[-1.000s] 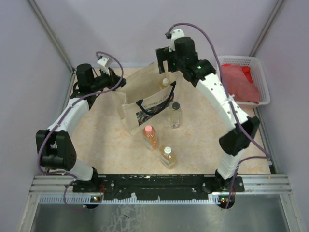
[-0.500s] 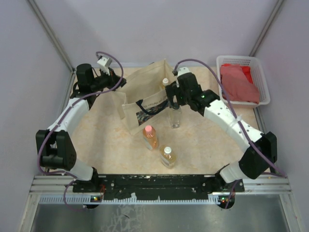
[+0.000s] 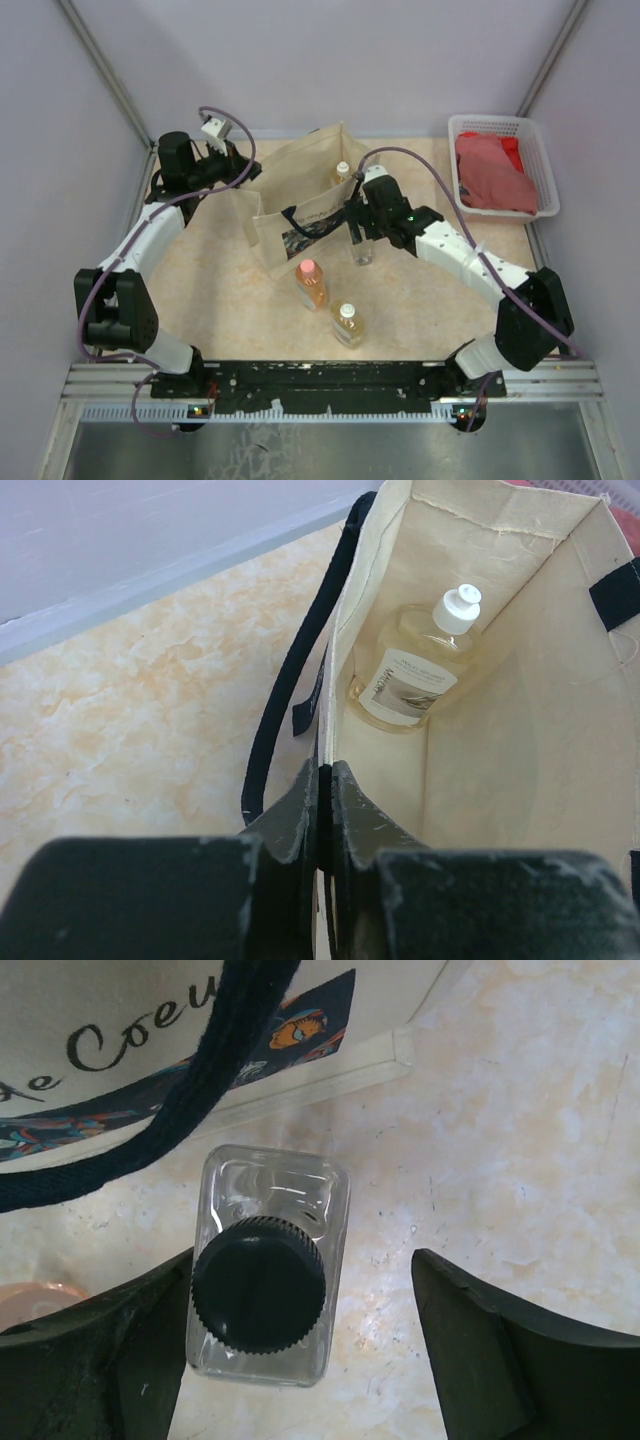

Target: Place the personal care products into the canvas bag

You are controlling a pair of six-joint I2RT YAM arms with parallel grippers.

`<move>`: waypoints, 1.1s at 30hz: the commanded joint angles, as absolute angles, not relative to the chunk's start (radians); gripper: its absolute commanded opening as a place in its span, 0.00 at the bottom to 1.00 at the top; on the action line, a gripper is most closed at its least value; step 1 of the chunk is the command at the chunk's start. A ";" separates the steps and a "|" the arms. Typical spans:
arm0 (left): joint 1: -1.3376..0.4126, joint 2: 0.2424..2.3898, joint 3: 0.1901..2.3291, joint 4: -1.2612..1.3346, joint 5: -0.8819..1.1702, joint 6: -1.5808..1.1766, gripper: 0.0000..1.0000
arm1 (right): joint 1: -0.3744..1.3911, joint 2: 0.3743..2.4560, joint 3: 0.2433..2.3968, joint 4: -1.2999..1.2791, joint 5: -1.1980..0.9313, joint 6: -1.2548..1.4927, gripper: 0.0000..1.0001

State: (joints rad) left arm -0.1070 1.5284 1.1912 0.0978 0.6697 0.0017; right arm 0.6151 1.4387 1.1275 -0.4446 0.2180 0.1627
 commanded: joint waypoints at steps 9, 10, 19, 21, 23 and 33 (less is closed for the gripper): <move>-0.108 1.507 1.177 0.122 0.670 0.025 0.00 | 0.626 1.409 1.085 -0.325 0.235 0.160 0.36; -0.108 1.506 1.174 0.124 0.670 0.024 0.00 | 0.626 1.401 1.087 -0.338 0.253 0.155 0.31; -0.107 1.508 1.173 0.132 0.673 0.020 0.00 | 0.557 1.365 1.262 -0.573 0.470 0.137 0.10; -0.107 1.508 1.173 0.131 0.672 0.021 0.00 | 0.540 1.370 1.353 -0.636 0.544 0.119 0.05; -0.108 1.507 1.173 0.130 0.669 0.023 0.00 | 0.532 1.388 1.456 -0.687 0.621 0.079 0.01; -0.107 1.503 1.156 0.138 0.671 0.028 0.00 | 0.526 1.470 1.820 -0.526 0.737 -0.225 0.00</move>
